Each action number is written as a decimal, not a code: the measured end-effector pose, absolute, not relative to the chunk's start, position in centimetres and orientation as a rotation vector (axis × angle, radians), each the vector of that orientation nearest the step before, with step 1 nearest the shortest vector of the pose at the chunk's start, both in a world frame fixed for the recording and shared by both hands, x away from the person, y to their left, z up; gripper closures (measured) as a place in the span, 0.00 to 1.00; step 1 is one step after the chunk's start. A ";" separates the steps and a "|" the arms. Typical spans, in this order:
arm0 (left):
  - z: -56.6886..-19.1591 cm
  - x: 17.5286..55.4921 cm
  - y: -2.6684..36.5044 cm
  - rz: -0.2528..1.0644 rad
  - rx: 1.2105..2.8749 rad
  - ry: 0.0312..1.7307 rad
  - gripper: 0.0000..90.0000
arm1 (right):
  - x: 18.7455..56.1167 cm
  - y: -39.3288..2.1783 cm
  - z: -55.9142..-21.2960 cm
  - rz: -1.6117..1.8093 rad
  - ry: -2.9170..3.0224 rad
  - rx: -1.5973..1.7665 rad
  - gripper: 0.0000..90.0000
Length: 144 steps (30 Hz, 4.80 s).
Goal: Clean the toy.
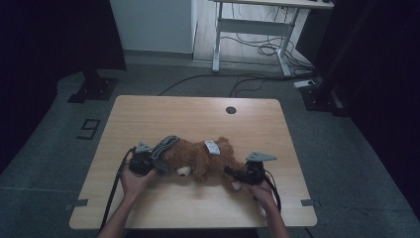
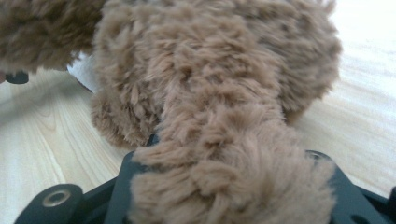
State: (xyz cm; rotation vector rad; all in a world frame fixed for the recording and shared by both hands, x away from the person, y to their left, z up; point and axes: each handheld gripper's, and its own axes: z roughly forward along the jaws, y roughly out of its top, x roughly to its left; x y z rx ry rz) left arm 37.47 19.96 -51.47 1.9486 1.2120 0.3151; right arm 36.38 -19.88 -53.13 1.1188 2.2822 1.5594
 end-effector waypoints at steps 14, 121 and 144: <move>-50.7 40.9 17.3 0.341 1.894 1.130 0.93 | 40.8 -19.4 -51.8 1.453 2.109 1.048 0.69; -44.5 37.2 9.2 0.476 2.022 0.938 0.92 | 35.8 -18.9 -53.7 1.445 2.402 1.049 0.77; -50.8 37.3 22.5 0.280 1.889 1.252 0.91 | 35.9 -18.8 -53.8 1.445 2.409 1.058 0.76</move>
